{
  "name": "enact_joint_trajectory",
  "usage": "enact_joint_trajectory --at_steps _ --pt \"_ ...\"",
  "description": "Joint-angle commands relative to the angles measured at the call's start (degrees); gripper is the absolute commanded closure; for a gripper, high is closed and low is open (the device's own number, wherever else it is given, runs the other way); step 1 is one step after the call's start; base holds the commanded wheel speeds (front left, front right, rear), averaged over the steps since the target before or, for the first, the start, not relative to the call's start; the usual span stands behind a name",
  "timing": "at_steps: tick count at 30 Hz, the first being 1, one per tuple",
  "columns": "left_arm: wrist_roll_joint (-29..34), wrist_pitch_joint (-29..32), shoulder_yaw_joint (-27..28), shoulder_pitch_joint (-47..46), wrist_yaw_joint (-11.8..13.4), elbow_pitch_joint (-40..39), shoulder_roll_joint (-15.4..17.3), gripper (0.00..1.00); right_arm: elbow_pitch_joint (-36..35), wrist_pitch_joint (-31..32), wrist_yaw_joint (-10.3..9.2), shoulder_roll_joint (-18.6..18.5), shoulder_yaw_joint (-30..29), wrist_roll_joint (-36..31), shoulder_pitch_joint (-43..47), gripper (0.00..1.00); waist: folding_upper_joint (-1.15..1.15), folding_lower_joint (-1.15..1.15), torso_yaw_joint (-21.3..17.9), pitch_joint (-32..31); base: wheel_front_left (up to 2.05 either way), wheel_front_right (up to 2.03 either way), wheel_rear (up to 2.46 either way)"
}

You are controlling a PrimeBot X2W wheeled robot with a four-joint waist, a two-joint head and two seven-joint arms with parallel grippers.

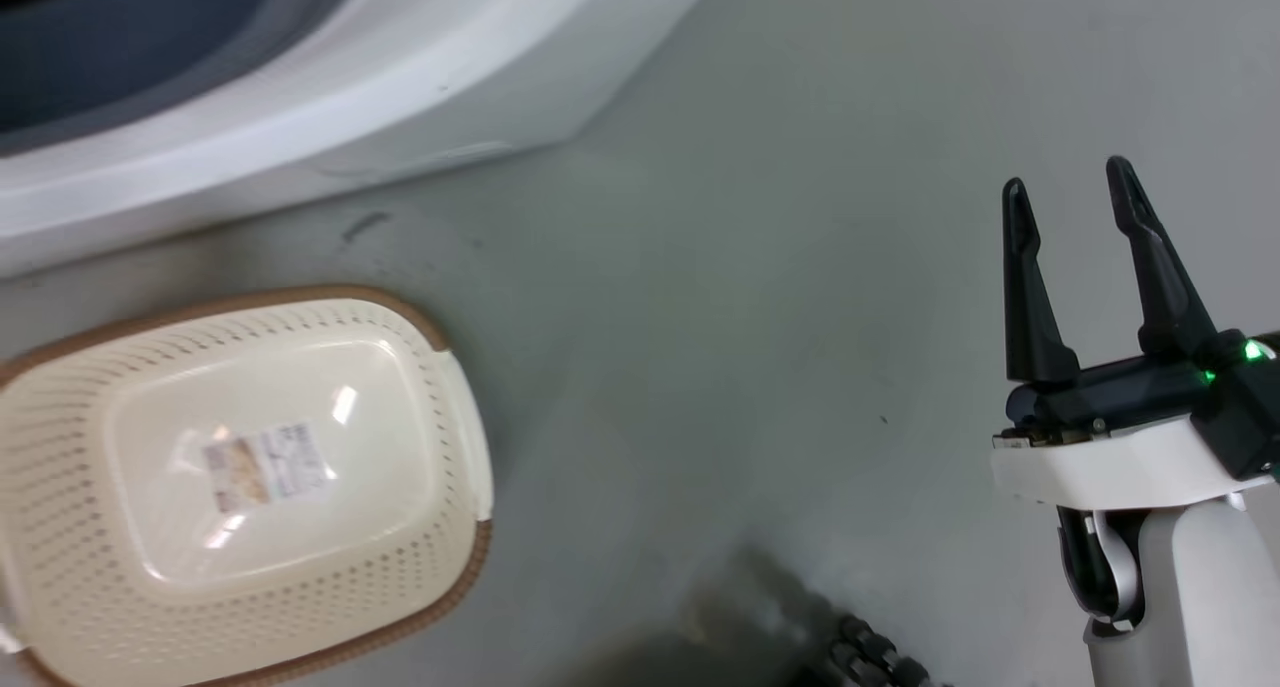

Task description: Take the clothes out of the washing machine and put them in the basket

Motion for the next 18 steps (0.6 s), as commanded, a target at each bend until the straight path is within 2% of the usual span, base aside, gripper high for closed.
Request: enact_joint_trajectory --at_steps 1,4,9,18 --pt "-0.5 -2.1 0.4 1.2 0.5 0.2 -0.7 1.00 0.2 -0.1 -0.06 0.0 -0.4 -0.6 0.4 0.00 0.00 0.00 3.4 -4.2 0.00 0.00 0.00" --pt "-1.4 -6.3 0.6 5.0 1.5 0.5 -3.1 1.00 0.6 -0.1 -0.06 0.0 -0.8 -2.1 1.4 0.00 0.00 0.00 5.3 -7.3 0.00 0.00 0.00" --pt "-2.0 -8.4 1.3 10.9 2.6 -2.5 -5.5 1.00 1.2 -0.1 -0.06 0.0 -1.1 -4.0 2.6 0.00 0.00 0.00 7.7 -11.8 0.00 0.00 0.00" --pt "-0.8 -8.4 6.8 26.8 5.6 -20.2 -8.9 1.00 2.3 -0.1 -0.06 0.0 -1.7 -5.9 5.0 0.00 0.00 0.00 11.8 -19.2 0.00 0.00 0.00"
